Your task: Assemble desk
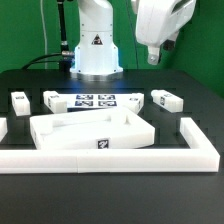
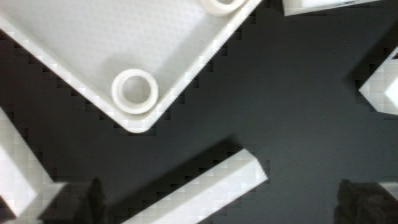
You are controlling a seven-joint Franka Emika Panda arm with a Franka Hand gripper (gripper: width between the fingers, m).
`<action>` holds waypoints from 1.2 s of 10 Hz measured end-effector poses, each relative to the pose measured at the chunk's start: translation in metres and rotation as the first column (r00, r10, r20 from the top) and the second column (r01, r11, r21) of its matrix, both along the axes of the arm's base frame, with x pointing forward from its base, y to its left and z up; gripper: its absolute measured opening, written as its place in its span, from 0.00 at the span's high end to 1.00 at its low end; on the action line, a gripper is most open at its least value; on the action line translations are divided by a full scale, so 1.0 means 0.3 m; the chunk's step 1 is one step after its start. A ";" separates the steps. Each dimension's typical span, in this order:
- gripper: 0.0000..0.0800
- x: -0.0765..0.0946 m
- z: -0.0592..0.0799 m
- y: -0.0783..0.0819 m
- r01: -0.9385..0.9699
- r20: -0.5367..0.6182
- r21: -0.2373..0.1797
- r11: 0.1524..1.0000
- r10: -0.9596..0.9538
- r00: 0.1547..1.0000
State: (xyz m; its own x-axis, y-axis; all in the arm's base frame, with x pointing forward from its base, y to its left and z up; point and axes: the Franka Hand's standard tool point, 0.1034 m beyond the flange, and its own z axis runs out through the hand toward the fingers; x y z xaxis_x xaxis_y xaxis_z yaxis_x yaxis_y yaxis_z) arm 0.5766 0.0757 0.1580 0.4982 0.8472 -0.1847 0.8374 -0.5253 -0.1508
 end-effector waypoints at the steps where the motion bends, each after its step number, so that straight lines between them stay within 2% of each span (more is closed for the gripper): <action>1: 0.19 0.000 0.000 0.000 0.000 0.000 0.000 1.000 0.000 1.000; 3: 0.19 0.000 0.000 -0.001 -0.003 0.000 0.001 1.000 0.003 1.000; 4: 0.19 -0.016 -0.003 -0.010 -0.034 -0.002 0.019 0.999 0.034 0.999; 5: 0.35 -0.102 -0.011 -0.051 -0.071 -0.013 0.052 0.996 0.071 0.997; 6: 0.52 -0.201 -0.036 -0.092 -0.193 -0.021 0.081 0.978 0.195 0.981; 7: 0.69 -0.264 -0.067 -0.137 -0.329 -0.036 0.127 0.936 0.336 0.941; 8: 0.90 -0.310 -0.106 -0.237 -0.507 -0.026 0.220 0.834 0.524 0.851; 9: 0.97 -0.312 -0.136 -0.307 -0.559 -0.026 0.250 0.791 0.582 0.813; 10: 0.97 -0.303 -0.127 -0.278 -0.580 -0.021 0.245 0.777 0.602 0.798; 12: 1.00 -0.304 -0.133 -0.291 -0.576 -0.021 0.247 0.779 0.599 0.801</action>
Offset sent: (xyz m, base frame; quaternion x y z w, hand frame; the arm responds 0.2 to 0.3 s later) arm 0.0000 0.0000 0.0000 0.0000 0.0000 -0.0650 0.9979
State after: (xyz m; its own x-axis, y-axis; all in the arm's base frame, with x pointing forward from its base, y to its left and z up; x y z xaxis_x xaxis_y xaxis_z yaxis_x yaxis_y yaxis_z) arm 0.4854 -0.0115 0.1179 -0.1195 0.9926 0.0198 0.9486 0.1200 -0.2929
